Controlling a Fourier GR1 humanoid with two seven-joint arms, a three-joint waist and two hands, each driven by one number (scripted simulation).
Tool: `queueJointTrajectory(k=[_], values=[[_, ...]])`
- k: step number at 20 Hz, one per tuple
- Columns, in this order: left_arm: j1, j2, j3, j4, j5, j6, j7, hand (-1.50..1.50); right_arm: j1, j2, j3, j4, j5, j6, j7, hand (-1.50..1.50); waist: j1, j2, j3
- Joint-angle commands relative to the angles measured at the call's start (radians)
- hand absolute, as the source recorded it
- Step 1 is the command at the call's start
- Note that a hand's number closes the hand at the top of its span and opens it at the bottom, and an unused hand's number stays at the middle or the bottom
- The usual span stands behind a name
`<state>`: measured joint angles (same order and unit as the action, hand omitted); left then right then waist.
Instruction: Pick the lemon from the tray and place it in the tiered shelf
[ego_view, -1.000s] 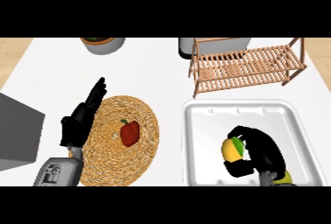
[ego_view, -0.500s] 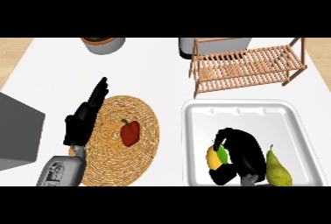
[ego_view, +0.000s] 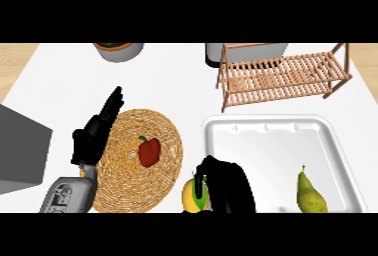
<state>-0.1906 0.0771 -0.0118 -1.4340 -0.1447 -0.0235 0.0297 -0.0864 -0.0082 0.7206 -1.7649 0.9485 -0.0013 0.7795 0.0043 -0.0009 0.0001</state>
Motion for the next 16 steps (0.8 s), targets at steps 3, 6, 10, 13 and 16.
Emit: queueJointTrajectory(k=[3, 6, 10, 13, 16], values=[[0.041, -0.003, -0.002, 0.026, -0.001, -0.005, -0.054, 0.0, 0.036, 0.008, 0.11, -0.203, 0.016, -0.169, 0.03, 1.5, -0.01, -0.002, 0.0], [0.008, -0.017, 0.0, 0.012, 0.001, 0.009, -0.009, 0.0, -0.015, 0.008, 0.084, -0.34, 0.069, -0.09, 0.129, 1.5, -0.012, -0.002, -0.001], [0.027, -0.025, -0.021, -0.038, -0.016, 0.02, 0.021, 0.0, -0.118, 0.008, 0.093, -0.405, 0.135, -0.057, 0.299, 1.5, -0.006, -0.002, 0.0], [0.052, -0.016, -0.017, -0.013, -0.023, 0.015, -0.029, 0.0, -0.254, 0.008, -0.002, -0.47, 0.168, 0.066, 0.4, 1.5, -0.005, -0.002, -0.001], [0.078, -0.047, -0.061, -0.053, -0.051, 0.036, -0.015, 0.0, -0.346, 0.008, -0.058, -0.486, 0.202, 0.131, 0.425, 1.5, -0.001, -0.003, -0.001]])
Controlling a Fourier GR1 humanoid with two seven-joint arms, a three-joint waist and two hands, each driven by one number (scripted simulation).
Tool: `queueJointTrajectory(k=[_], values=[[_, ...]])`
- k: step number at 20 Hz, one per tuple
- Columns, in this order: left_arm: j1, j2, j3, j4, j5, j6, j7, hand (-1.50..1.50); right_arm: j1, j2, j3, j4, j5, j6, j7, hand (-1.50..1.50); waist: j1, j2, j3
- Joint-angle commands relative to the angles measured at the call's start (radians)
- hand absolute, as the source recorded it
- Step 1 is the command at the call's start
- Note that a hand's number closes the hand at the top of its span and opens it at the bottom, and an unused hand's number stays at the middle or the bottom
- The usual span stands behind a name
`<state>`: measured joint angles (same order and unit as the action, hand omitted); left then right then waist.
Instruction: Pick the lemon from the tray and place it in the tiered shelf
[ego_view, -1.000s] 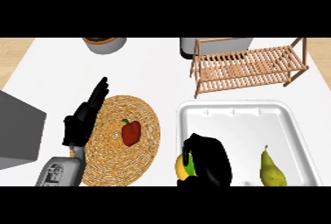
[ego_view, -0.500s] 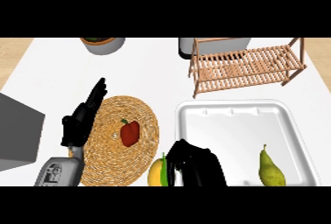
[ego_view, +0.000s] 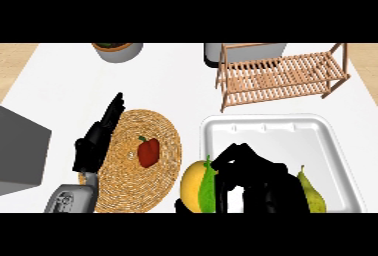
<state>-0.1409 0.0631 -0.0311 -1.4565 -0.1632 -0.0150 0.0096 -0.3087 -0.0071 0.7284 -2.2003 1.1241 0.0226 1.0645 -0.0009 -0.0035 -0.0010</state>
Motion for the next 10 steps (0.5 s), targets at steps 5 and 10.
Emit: queueJointTrajectory(k=[5, 10], values=[[-0.015, 0.0, 0.008, 0.025, 0.012, -0.015, -0.01, 0.0, -0.296, 0.007, -0.167, -0.045, 0.061, 0.152, 0.208, 1.5, 0.002, 0.0, -0.001], [-0.032, 0.009, 0.03, 0.046, 0.009, -0.002, -0.014, 0.0, -0.38, 0.007, -0.374, -0.034, 0.027, 0.301, 0.12, 1.5, -0.002, 0.001, 0.0]])
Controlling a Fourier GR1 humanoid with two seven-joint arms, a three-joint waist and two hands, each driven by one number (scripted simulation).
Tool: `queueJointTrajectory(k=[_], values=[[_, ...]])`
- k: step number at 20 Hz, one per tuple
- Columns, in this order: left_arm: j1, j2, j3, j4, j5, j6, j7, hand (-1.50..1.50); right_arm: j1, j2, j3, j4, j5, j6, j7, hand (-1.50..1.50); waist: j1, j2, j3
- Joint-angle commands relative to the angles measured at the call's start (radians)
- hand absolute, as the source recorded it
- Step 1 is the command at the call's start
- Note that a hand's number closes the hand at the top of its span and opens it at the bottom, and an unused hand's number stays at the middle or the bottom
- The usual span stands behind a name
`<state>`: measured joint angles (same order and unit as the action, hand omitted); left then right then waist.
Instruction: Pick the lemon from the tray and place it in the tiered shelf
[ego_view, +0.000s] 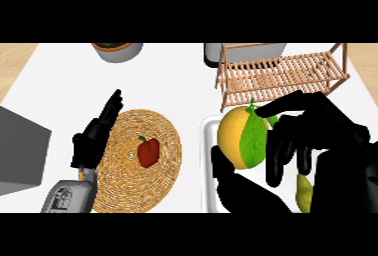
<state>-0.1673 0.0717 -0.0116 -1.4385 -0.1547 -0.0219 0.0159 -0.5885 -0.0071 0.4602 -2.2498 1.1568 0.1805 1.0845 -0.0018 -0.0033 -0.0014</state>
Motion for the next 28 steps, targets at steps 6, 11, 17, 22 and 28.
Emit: queueJointTrajectory(k=[6, 11, 17, 22, 28], values=[[0.018, -0.014, -0.031, -0.025, -0.037, 0.021, -0.023, 0.0, -0.231, -0.002, -0.269, 0.093, -0.032, 0.176, 0.062, 1.5, 0.003, -0.001, 0.0], [0.017, -0.015, -0.008, 0.011, -0.01, 0.007, -0.031, 0.0, -0.31, -0.063, -0.405, 0.206, -0.059, 0.137, -0.037, 1.5, 0.002, 0.001, 0.001], [-0.035, -0.039, -0.016, 0.045, -0.029, 0.031, -0.021, 0.0, -0.339, -0.133, -0.487, 0.384, -0.081, 0.024, -0.209, 1.5, 0.004, 0.004, 0.001], [-0.02, -0.017, -0.004, -0.015, -0.005, 0.002, 0.025, 0.0, -0.386, -0.229, -0.529, 0.449, -0.083, 0.043, -0.288, 1.5, 0.007, 0.003, 0.001], [0.026, -0.012, -0.036, -0.071, -0.021, -0.013, 0.049, 0.0, -0.317, -0.196, -0.455, 0.593, 0.035, -0.138, -0.348, 1.5, 0.011, 0.003, 0.001]])
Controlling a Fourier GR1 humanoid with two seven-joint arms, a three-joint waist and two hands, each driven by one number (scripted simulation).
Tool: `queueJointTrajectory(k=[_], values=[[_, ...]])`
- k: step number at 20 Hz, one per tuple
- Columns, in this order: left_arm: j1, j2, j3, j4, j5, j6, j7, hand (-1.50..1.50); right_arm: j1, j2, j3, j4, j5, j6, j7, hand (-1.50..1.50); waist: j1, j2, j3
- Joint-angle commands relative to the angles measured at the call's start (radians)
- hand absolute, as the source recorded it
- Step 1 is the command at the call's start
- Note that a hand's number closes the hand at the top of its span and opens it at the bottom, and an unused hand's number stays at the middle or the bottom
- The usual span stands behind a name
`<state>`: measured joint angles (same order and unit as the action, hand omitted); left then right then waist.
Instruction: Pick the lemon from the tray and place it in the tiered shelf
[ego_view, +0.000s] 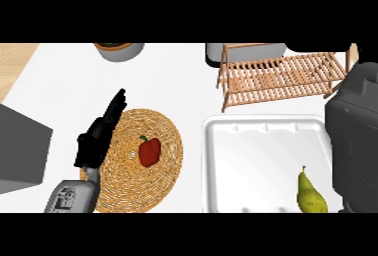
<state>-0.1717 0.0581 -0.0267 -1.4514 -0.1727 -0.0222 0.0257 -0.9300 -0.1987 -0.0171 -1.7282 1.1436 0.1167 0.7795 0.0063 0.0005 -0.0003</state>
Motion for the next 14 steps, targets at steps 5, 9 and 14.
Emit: queueJointTrajectory(k=[5, 9, 14], values=[[0.012, -0.02, -0.024, -0.018, -0.018, 0.012, 0.003, 0.0, -0.037, -0.039, -0.017, 0.313, 0.018, -0.246, -0.241, 1.5, 0.011, 0.004, 0.0], [0.011, -0.008, -0.01, -0.047, -0.001, -0.001, 0.043, 0.0, 0.015, -0.002, -0.057, 0.289, 0.014, -0.325, -0.205, 1.5, 0.004, 0.0, 0.0], [-0.039, -0.011, 0.009, 0.038, -0.019, 0.026, -0.006, 0.0, -0.013, 0.016, -0.188, 0.409, -0.207, -0.481, -0.382, 1.5, 0.006, 0.005, 0.001]])
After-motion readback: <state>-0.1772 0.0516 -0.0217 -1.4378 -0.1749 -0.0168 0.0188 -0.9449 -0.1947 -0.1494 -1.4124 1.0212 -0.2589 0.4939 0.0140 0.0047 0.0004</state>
